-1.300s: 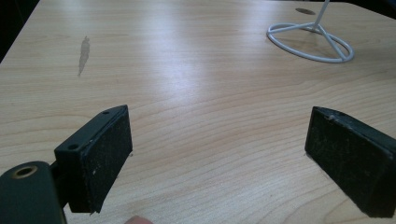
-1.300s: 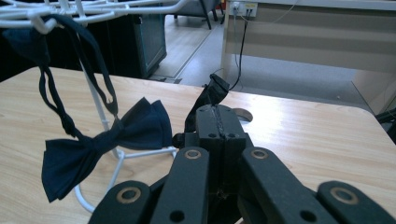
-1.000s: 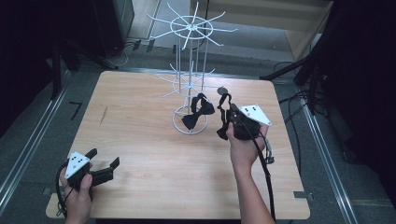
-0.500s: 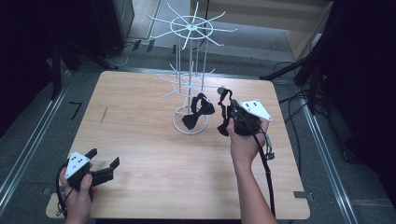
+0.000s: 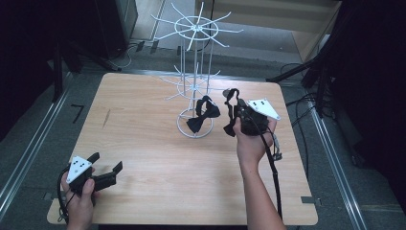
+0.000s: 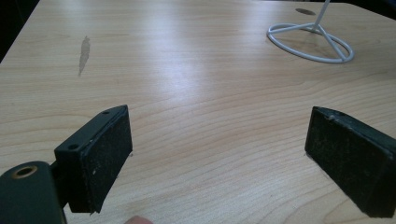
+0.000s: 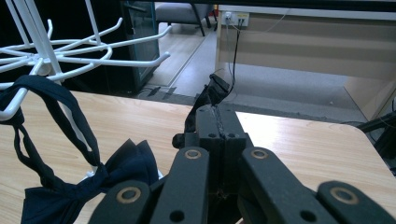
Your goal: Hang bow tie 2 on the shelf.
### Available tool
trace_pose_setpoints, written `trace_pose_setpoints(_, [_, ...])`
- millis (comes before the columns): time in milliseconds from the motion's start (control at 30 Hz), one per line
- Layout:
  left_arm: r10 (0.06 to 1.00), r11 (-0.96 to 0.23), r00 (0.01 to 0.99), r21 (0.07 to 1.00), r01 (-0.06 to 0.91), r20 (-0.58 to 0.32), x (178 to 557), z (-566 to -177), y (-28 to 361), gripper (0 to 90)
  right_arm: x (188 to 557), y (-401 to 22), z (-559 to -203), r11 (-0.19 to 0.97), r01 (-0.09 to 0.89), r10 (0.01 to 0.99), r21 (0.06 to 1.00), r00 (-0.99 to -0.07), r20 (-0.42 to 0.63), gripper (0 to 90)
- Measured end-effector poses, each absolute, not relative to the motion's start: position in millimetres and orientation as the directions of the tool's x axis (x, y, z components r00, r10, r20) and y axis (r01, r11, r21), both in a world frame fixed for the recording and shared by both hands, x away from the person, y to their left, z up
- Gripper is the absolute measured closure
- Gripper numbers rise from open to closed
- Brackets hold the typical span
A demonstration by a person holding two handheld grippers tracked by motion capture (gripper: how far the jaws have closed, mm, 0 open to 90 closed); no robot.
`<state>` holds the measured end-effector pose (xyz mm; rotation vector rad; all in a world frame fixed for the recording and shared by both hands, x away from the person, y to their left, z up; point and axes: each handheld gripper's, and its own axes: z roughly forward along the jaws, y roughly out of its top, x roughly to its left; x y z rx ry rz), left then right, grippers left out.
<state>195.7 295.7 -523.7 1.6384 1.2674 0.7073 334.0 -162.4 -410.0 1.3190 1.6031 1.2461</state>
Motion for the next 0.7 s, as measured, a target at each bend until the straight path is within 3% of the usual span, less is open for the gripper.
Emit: trace_pose_setpoints(700, [0.948, -0.050, 0.306, 0.905, 0.422, -0.090, 195.8, -523.7, 295.6, 8.2, 335.6, -163.2, -399.5, 0.029, 0.270, 0.972, 0.962, -0.231, 0.035, 90.0])
